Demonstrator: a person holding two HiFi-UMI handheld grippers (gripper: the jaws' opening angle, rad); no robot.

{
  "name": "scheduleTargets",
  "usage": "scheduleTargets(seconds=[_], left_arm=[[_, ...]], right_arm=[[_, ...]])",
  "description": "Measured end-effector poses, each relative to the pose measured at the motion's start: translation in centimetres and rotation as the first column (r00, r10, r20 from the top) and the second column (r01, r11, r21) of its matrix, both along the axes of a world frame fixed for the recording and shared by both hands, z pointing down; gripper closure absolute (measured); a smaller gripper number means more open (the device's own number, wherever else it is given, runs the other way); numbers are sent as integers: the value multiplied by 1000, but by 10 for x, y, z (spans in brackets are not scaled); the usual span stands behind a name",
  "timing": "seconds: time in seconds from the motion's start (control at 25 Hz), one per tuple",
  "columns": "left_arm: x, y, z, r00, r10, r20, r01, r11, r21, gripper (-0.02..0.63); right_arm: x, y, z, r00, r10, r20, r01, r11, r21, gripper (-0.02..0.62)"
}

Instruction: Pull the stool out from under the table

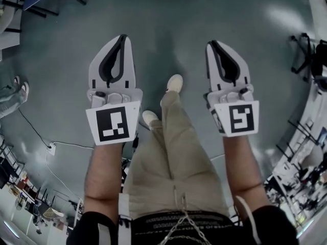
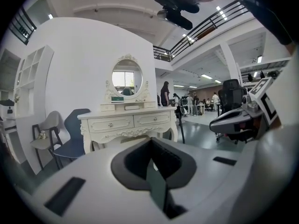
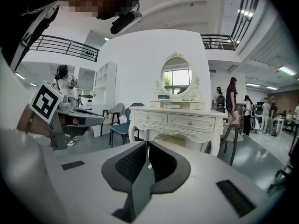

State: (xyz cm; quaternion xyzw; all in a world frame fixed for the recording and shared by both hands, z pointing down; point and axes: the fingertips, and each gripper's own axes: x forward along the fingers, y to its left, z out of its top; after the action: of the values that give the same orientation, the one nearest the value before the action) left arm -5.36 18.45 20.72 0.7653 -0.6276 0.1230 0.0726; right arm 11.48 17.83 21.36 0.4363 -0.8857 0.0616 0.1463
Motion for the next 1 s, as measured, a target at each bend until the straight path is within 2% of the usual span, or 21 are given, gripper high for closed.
scheduleTargets(seconds=[0.16, 0.36, 0.52, 0.8, 1.0], left_arm=[[0, -14, -2, 1000, 22, -19, -22, 1000, -3, 603], [11, -43, 4, 999, 48, 11, -48, 999, -3, 603], [13, -62, 5, 999, 39, 16, -39, 999, -14, 603], [4, -85, 6, 999, 5, 39, -4, 1000, -31, 603], [1, -103, -6, 998, -25, 60, 26, 999, -22, 603]], right_arm=[[-8, -16, 0, 1000, -14, -10, 14, 1000, -12, 592], [-9, -39, 4, 999, -35, 0, 35, 999, -26, 592], [-11, -54, 6, 998, -58, -1, 58, 998, -29, 592], [-2, -84, 6, 999, -43, 29, 44, 998, -43, 592], [1, -98, -1, 994, -83, 66, 86, 996, -39, 592]])
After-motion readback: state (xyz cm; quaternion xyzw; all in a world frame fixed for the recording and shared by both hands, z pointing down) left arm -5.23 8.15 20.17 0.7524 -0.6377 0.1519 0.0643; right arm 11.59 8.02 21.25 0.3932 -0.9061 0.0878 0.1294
